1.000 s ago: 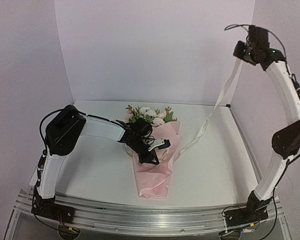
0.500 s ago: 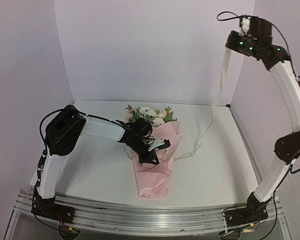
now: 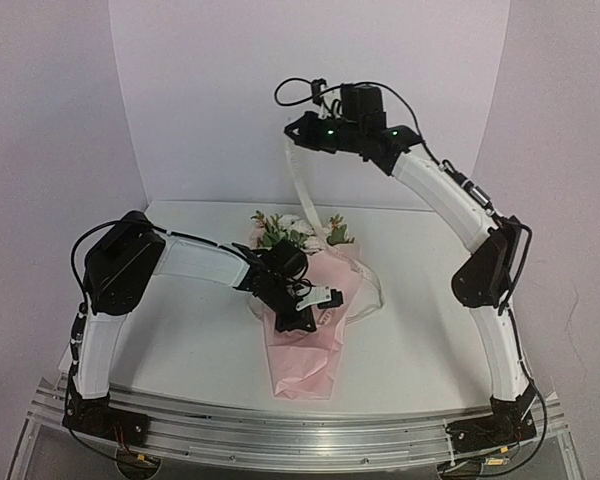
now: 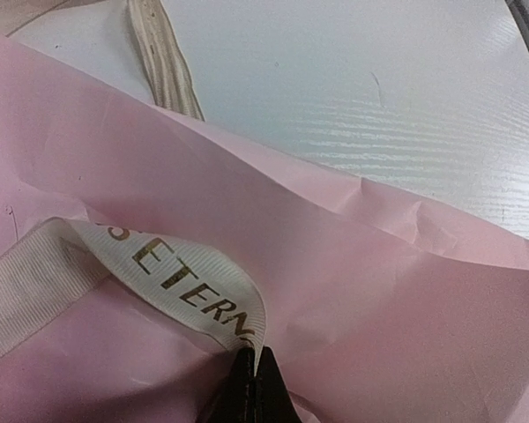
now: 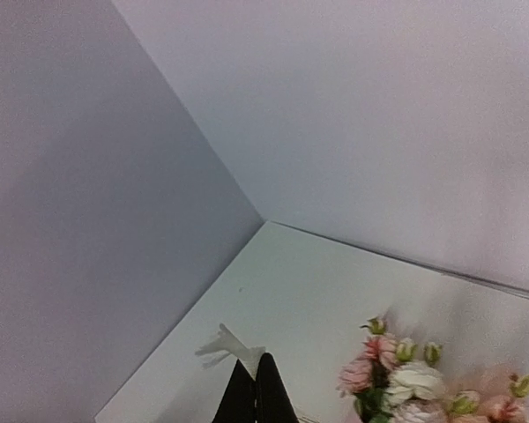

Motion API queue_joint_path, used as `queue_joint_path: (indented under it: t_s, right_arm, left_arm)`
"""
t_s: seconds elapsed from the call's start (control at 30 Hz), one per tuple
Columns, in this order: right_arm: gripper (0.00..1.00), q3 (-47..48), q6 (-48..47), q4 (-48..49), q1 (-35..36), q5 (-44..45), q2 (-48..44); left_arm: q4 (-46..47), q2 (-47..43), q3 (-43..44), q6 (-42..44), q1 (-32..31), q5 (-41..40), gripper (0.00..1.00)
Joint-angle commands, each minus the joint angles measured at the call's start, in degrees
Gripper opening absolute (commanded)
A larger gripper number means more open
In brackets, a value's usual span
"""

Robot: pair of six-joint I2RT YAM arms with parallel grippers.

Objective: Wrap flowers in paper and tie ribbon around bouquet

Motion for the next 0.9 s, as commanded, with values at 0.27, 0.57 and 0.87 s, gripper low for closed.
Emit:
queue_joint_path:
  t_s: [0.27, 0.57, 0.87]
  right_arm:
    - [0.0, -4.8, 5.5, 10.4, 12.4, -6.8, 3.7]
    - [0.29, -10.5, 5.7, 3.7, 13.0, -8.5, 0.6]
    - [0.77, -24.9, 2.8, -2.8, 8.9, 5.2, -18.0]
  left_arm:
    - [-0.8, -3.5, -5.5, 6.5, -1.7, -1.2, 0.0]
    - [-1.2, -3.0, -4.0, 6.2, -1.7, -1.1, 0.0]
    - [-3.3, -3.3, -2.7, 5.2, -1.6, 0.8, 0.0]
